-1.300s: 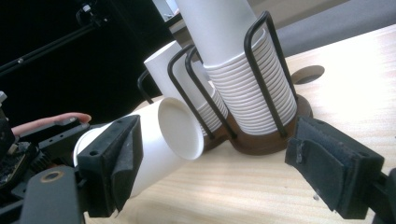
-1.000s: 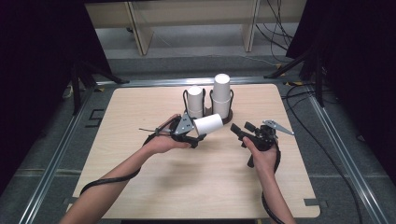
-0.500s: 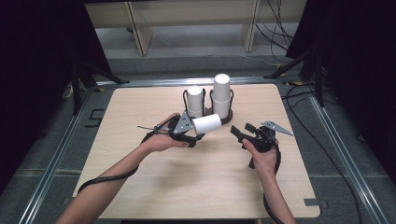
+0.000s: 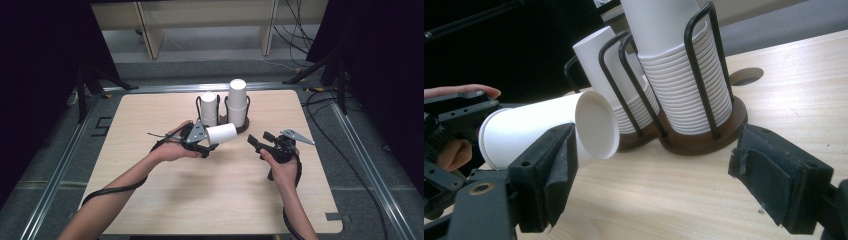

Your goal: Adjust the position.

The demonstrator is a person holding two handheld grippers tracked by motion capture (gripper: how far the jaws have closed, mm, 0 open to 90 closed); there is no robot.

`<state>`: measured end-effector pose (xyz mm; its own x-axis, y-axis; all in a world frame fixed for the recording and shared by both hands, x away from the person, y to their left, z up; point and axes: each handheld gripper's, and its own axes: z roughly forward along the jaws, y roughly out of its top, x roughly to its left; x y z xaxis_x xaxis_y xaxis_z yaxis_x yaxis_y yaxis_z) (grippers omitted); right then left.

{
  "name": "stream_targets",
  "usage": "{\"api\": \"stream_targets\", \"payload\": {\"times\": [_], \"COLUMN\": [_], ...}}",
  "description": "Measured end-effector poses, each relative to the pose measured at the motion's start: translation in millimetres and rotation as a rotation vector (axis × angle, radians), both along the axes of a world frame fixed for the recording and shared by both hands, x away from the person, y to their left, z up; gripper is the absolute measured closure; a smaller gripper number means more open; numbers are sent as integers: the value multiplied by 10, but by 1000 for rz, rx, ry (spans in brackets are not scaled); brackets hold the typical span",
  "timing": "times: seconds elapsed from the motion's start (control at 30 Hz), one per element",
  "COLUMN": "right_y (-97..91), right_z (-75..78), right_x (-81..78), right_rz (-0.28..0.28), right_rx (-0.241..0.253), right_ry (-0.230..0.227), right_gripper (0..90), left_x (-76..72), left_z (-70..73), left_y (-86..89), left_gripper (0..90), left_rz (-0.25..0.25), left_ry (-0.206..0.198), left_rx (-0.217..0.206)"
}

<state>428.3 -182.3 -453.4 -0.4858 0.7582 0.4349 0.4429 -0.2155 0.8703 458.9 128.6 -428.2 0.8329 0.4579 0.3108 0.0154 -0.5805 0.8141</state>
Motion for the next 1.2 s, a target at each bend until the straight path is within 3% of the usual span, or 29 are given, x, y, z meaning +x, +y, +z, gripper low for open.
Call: {"api": "stream_targets", "payload": {"times": [0.1, 0.27, 0.3, 0.47, 0.6, 0.63, 0.8, 0.97, 1.0, 1.2], "right_y": [3, 21, 28, 49, 62, 77, 98, 99, 83, 84], "right_z": [-10, -15, -20, -36, -48, -54, -71, -67, -76, -84], "right_x": [-4, -13, -11, -16, -16, -21, -29, -58, -42, -51], "right_rz": [5, 16, 24, 41, 53, 64, 76, 92, 95, 106], "right_rx": [-26, -29, -22, -83, -99, -105, -121, -137, -163, -160], "right_ry": [-3, 20, 13, -3, -16, -15, -18, 3, -29, -16], "right_gripper": [191, 196, 197, 215, 229, 232, 228, 219, 215, 209], "left_x": [3, 0, -2, 1, 0, -4, -13, -22, -22, -17], "left_z": [22, 34, 37, 50, 65, 76, 82, 92, 94, 114], "left_y": [20, 38, 42, 73, 83, 88, 85, 87, 88, 91], "left_gripper": [268, 269, 269, 271, 271, 271, 271, 272, 272, 272], "left_rz": [-6, -14, -16, -30, -39, -47, -61, -76, -77, -84], "left_ry": [4, 1, 5, 2, 3, 3, 7, 5, 4, 3], "left_rx": [23, 37, 40, 74, 95, 117, 129, 158, 162, 182]}}
